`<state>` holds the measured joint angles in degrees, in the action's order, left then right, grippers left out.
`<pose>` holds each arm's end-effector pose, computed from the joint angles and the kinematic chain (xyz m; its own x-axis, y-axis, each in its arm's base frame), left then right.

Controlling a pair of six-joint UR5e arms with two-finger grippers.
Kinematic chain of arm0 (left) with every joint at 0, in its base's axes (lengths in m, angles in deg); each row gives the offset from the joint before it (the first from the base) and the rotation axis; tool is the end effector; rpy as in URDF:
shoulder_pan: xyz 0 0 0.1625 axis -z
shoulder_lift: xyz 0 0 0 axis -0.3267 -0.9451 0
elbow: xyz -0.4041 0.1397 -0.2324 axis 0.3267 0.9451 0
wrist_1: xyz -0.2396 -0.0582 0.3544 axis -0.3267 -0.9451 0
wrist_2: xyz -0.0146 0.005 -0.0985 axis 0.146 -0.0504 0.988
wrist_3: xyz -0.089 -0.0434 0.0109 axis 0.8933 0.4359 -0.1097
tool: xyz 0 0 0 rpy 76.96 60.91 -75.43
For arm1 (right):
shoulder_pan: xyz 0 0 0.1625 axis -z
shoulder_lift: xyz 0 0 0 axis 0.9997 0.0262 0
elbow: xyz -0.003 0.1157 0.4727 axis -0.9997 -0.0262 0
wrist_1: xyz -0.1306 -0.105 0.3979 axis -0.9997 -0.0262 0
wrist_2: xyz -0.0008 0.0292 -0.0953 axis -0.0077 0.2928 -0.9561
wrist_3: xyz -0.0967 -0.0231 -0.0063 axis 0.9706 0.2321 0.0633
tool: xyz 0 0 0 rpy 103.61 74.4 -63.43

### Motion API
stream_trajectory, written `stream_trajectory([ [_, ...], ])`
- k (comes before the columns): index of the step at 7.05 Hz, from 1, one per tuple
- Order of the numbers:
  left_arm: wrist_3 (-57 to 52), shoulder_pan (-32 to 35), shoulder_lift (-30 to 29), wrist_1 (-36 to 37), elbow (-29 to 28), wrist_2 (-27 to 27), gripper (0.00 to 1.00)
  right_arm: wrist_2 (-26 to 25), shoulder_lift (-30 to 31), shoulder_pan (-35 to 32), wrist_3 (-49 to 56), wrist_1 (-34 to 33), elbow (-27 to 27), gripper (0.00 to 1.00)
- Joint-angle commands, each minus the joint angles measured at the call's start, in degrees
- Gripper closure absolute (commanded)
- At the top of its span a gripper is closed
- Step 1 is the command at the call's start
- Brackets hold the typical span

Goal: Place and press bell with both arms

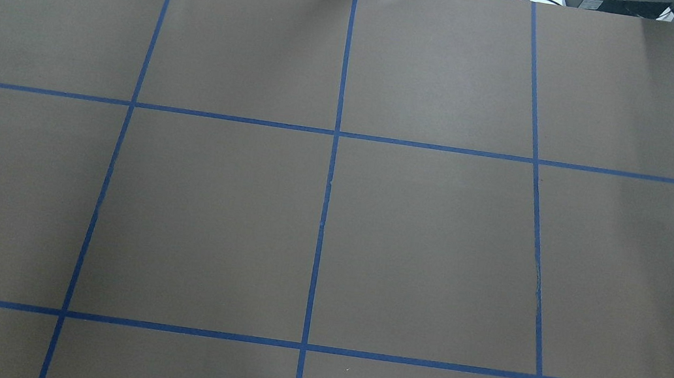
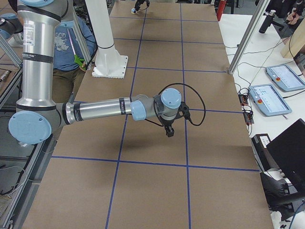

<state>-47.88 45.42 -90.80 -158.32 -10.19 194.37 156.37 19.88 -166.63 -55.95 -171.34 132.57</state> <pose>0.0268 -0.1672 0.9408 0.6492 -0.1781 -0.7394 -0.3179 0.8197 -0.4766 -0.0441 -0.4664 0.6188 0.5275 -0.3531 0.7727 0.2197 0.9353 0.2774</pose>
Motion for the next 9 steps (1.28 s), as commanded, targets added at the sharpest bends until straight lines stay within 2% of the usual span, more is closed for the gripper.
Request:
stream_trajectory([
  [1, 3.91, 0.03, 3.72, 0.06, 8.7, 1.72, 0.54, 0.51, 0.47, 0.0, -0.01, 0.2, 0.01, 0.0],
  [2, 8.74, 0.03, 4.87, 0.15, 13.37, 1.72, 0.54, 0.51, 0.47, 0.0, 0.08, 0.2, -0.07, 0.0],
  [4, 10.62, 0.03, 2.7, 1.54, 17.09, 1.72, 0.54, 0.34, 0.47, 0.0, 0.16, 0.46, -0.07, 0.0],
  [7, 14.94, 0.03, -7.48, 8.82, 22.62, 1.63, 0.53, -0.54, -0.14, 0.09, 0.51, 0.55, -0.25, 0.0],
  [9, 14.94, 0.03, -22.2, 25.55, 24.83, 1.28, 0.53, -2.9, -0.41, 0.09, 0.6, 0.55, -0.34, 0.0],
])
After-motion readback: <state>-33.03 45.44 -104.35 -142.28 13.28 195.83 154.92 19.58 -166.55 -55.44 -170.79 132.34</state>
